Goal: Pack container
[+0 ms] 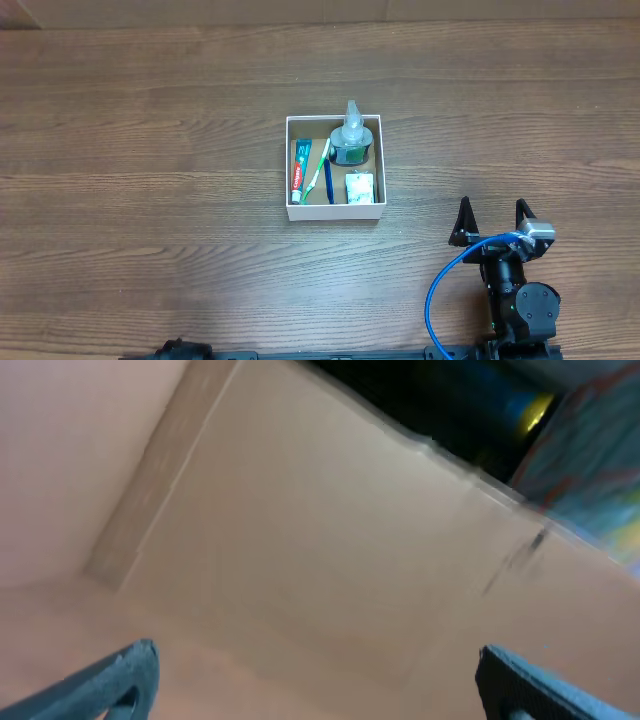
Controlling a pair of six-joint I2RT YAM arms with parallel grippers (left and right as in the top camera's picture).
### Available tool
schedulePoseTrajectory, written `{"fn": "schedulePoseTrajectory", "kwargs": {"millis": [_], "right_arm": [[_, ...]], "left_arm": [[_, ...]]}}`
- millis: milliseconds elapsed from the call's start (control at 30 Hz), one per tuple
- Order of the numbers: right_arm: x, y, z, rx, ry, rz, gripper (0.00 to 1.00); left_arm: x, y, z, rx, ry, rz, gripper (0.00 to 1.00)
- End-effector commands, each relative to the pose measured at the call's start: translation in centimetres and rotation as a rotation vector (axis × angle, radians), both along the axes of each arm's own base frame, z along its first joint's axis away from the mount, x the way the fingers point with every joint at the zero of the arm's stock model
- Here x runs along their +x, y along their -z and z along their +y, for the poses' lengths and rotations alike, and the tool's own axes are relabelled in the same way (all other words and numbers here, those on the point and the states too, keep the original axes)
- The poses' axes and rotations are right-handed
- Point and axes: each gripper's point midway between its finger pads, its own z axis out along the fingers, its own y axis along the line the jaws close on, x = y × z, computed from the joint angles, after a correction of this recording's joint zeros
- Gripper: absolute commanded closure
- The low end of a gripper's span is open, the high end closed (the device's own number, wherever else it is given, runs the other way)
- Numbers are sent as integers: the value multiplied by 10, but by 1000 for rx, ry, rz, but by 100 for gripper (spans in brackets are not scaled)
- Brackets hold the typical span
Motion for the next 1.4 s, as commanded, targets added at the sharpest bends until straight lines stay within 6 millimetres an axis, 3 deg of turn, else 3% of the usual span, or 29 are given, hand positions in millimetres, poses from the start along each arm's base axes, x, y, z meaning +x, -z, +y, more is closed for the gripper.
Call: {"fn": "schedulePoseTrajectory", "kwargs": {"millis": [0,200,300,500,600,733,800,900,1200,1367], "right_arm": [[0,1,1,-4,-6,-5,0],[0,1,1,-4,-6,-5,0],[0,1,1,-4,-6,-5,0],[0,1,1,-4,-6,-5,0],[0,2,1,-3,-6,-5,0],[0,1,1,-4,-6,-5,0],[0,1,1,-4,-6,-5,0],[0,1,1,-4,-6,-5,0],[0,1,1,-4,-6,-5,0],[0,2,1,-4,-6,-5,0]], "left_arm": [[3,30,4,25,-52,99,0],[32,66,-1,40,-45,250,0],[69,97,-6,-32,-34,337,0],[152,123,-25,-22,25,304,0],[191,130,-47,104,106,223,0],[220,145,-66,270,161,140,0],[229,159,-69,332,160,134,0],[243,196,-71,377,160,194,0],[260,264,-65,470,132,301,0],[261,272,-52,462,74,338,0]]}}
